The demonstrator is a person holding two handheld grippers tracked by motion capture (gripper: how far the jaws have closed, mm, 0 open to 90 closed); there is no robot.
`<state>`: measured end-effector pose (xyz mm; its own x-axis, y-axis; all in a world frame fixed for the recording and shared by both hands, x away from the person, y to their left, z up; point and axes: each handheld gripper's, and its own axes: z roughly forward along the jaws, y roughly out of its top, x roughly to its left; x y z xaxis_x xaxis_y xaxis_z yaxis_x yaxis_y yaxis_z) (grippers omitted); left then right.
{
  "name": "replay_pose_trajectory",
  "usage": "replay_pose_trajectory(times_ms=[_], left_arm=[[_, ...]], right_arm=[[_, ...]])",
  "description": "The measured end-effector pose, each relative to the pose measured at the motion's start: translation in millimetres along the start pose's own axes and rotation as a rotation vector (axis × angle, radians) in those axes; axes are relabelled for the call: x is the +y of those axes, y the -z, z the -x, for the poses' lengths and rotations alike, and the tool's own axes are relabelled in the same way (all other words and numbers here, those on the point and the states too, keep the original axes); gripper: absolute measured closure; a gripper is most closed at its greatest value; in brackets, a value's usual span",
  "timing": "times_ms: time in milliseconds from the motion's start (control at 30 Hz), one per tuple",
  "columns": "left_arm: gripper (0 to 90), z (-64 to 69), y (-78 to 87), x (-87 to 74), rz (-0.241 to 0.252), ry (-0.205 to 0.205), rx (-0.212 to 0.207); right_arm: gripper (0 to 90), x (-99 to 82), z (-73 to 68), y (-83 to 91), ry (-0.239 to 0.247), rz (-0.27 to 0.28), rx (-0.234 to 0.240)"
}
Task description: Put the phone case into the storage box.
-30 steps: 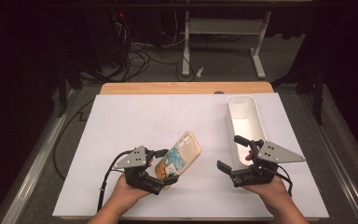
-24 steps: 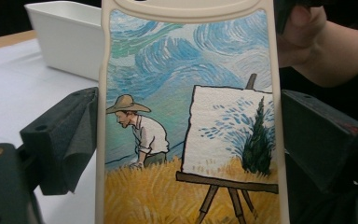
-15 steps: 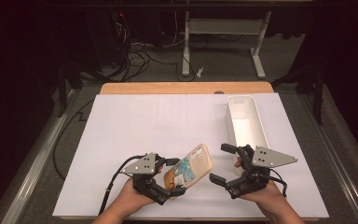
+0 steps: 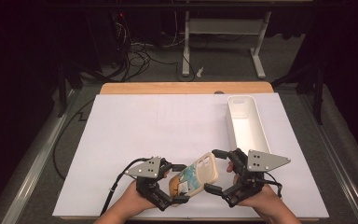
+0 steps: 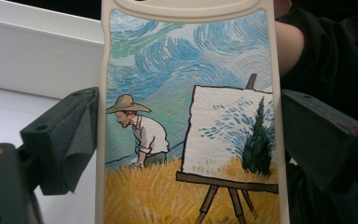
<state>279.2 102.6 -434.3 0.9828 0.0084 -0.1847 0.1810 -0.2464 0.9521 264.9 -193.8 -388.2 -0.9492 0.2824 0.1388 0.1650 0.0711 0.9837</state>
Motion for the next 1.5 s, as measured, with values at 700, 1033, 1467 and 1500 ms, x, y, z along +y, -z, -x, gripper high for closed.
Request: replay_pose_trajectory(times_ms=[700, 1033, 1467, 1500], left_arm=[[10.8, -1.1, -2.5, -0.9, 0.008, 0.002, -0.061], [10.7, -0.5, -2.9, -1.2, 0.006, -0.004, -0.038], [10.3, 1.0, -5.5, -2.3, 0.000, -0.011, -0.017], [10.3, 1.0, -5.8, -2.5, 0.000, -0.010, -0.018]], right_arm=[[6.8, -0.6, -0.3, -3.4, -0.031, 0.015, 0.074], [8.4, 0.1, 0.5, -3.6, -0.042, 0.013, 0.065], [9.3, 2.0, -1.0, -5.2, -0.033, 0.007, 0.056], [9.4, 2.1, -1.1, -5.3, -0.032, 0.006, 0.056]])
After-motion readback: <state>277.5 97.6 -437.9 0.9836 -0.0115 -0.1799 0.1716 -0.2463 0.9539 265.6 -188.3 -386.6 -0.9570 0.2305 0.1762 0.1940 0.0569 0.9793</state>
